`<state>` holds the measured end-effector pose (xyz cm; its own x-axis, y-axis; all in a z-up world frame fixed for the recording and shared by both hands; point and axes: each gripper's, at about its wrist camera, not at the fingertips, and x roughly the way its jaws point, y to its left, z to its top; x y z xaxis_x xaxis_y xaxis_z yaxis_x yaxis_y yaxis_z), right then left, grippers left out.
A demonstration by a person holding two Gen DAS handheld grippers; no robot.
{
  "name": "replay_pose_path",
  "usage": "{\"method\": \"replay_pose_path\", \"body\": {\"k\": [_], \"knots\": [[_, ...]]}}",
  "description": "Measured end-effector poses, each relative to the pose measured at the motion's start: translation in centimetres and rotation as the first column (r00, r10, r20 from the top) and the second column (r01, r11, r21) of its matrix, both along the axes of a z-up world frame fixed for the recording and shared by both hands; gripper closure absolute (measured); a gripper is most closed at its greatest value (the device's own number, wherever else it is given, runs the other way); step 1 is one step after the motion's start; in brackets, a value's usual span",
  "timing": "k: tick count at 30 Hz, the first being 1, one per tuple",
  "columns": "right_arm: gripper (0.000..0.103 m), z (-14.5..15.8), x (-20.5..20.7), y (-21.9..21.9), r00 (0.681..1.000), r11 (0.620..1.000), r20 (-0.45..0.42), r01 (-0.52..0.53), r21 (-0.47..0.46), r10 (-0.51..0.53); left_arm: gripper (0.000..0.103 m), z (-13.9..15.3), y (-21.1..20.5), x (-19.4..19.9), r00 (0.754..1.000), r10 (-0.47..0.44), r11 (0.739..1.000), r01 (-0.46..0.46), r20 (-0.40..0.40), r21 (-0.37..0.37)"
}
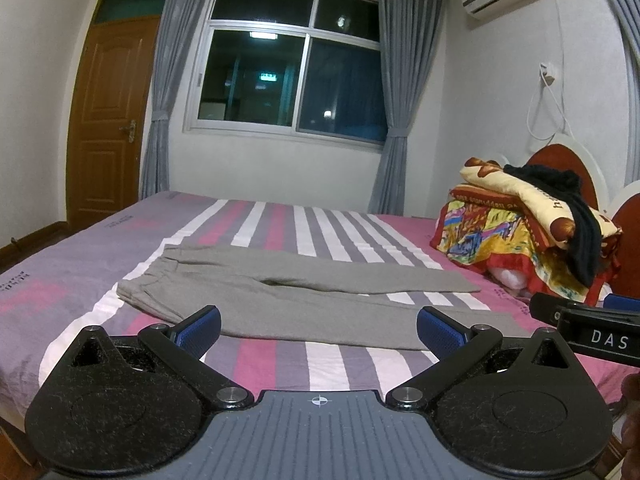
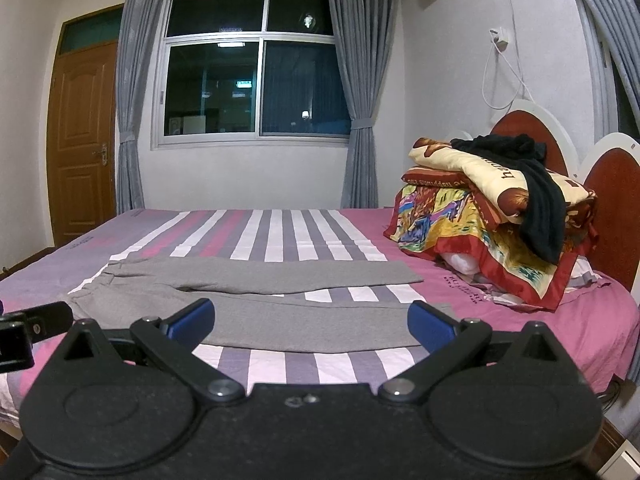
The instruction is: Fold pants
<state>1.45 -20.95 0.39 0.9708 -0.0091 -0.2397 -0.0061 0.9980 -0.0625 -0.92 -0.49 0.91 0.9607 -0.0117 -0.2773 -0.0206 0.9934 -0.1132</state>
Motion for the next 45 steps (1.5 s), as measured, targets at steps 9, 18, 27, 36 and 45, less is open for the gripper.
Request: {"method": "replay_pose_path", "body": {"k": [9, 18, 27, 36, 45], "knots": [[0.000, 0.05, -0.06, -0.03, 1.000, 1.000, 0.002, 0.001, -0.001, -0.001, 0.000, 0.00, 0.03, -0.08, 1.000, -0.001, 1.000, 0.001, 0.000, -0.002], [0.000, 0.08, -0.12, -0.16, 1.000, 1.000, 0.008, 0.009, 0.004, -0.009, 0.000, 0.00, 0.04, -0.09, 1.000, -0.001, 1.000, 0.001, 0.001, -0.003], [0.000, 0.04, -0.12, -0.17, 1.000, 1.000, 0.006, 0.006, 0.005, -0.006, 0.000, 0.00, 0.06, -0.20, 1.000, -0.002, 1.000, 0.002, 0.001, -0.005], [0.000, 0.03, -0.14, -0.15, 1.000, 1.000, 0.005, 0.005, 0.004, -0.005, 0.000, -0.05, -0.04, -0.22, 1.000, -0.001, 1.000, 0.001, 0.000, -0.003], [0.000, 0.06, -0.18, -0.08, 1.000, 1.000, 0.006, 0.003, 0.002, -0.003, 0.000, -0.06, -0.02, -0.22, 1.000, -0.002, 1.000, 0.002, -0.001, -0.002]]}}
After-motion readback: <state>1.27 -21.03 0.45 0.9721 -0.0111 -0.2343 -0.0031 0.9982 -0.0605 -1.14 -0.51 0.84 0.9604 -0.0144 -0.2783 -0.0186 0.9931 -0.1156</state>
